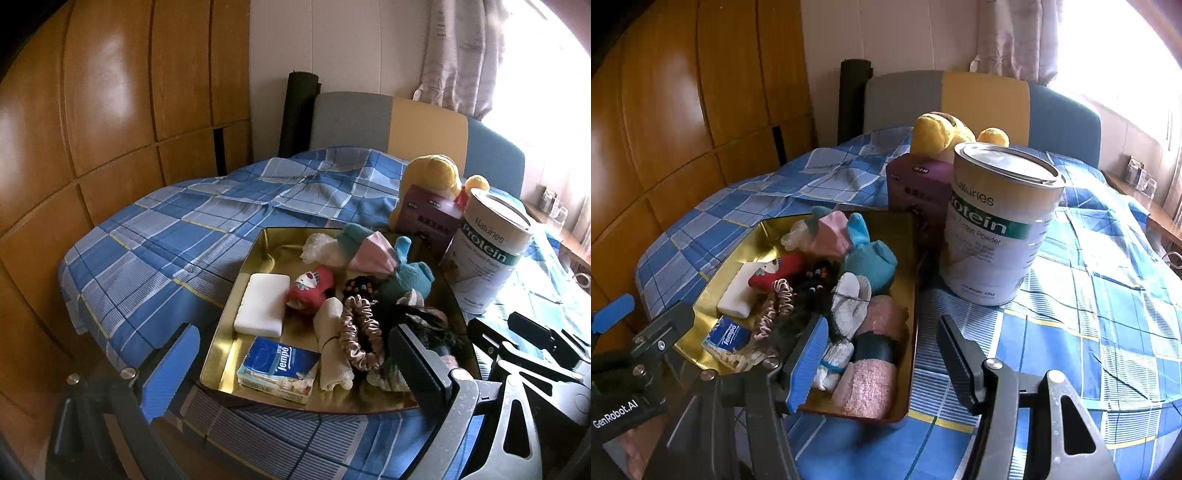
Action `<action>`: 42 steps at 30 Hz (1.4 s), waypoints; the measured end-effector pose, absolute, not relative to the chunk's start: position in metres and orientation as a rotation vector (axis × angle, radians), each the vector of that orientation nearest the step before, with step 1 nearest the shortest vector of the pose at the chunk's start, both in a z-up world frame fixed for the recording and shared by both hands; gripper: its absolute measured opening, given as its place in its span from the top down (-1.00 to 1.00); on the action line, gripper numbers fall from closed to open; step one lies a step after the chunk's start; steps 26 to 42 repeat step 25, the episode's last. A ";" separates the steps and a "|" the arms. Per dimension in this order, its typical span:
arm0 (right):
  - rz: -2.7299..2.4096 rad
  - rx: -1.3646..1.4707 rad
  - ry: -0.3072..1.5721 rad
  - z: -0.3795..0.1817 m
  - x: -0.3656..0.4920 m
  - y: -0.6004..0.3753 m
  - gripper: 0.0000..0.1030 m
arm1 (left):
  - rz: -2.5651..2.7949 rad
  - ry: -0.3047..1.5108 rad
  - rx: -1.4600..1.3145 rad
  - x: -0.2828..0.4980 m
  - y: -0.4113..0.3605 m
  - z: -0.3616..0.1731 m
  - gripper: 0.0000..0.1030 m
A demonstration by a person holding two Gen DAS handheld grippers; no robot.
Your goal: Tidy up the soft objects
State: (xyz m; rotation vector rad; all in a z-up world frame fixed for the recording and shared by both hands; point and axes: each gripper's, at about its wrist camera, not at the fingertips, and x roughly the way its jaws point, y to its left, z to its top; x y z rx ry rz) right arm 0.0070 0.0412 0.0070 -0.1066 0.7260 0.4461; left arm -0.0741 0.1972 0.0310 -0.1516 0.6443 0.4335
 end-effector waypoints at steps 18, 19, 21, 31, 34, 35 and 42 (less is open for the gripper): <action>0.449 -0.108 0.730 0.005 0.005 0.040 -0.20 | 0.439 0.641 -0.142 -0.076 0.196 0.030 -0.99; 0.450 -0.109 0.731 0.004 0.005 0.040 -0.20 | 0.446 0.637 -0.137 -0.077 0.196 0.030 -0.99; 0.449 -0.109 0.732 0.003 0.004 0.040 -0.20 | 0.458 0.630 -0.135 -0.078 0.197 0.030 -0.99; 0.446 -0.091 0.731 0.004 0.006 0.034 -0.20 | 0.440 0.644 -0.158 -0.076 0.202 0.028 -0.99; 0.446 -0.091 0.731 0.004 0.006 0.034 -0.20 | 0.440 0.644 -0.158 -0.076 0.202 0.028 -0.99; 0.446 -0.091 0.731 0.004 0.006 0.034 -0.20 | 0.440 0.644 -0.158 -0.076 0.202 0.028 -0.99; 0.446 -0.091 0.731 0.004 0.006 0.034 -0.20 | 0.440 0.644 -0.158 -0.076 0.202 0.028 -0.99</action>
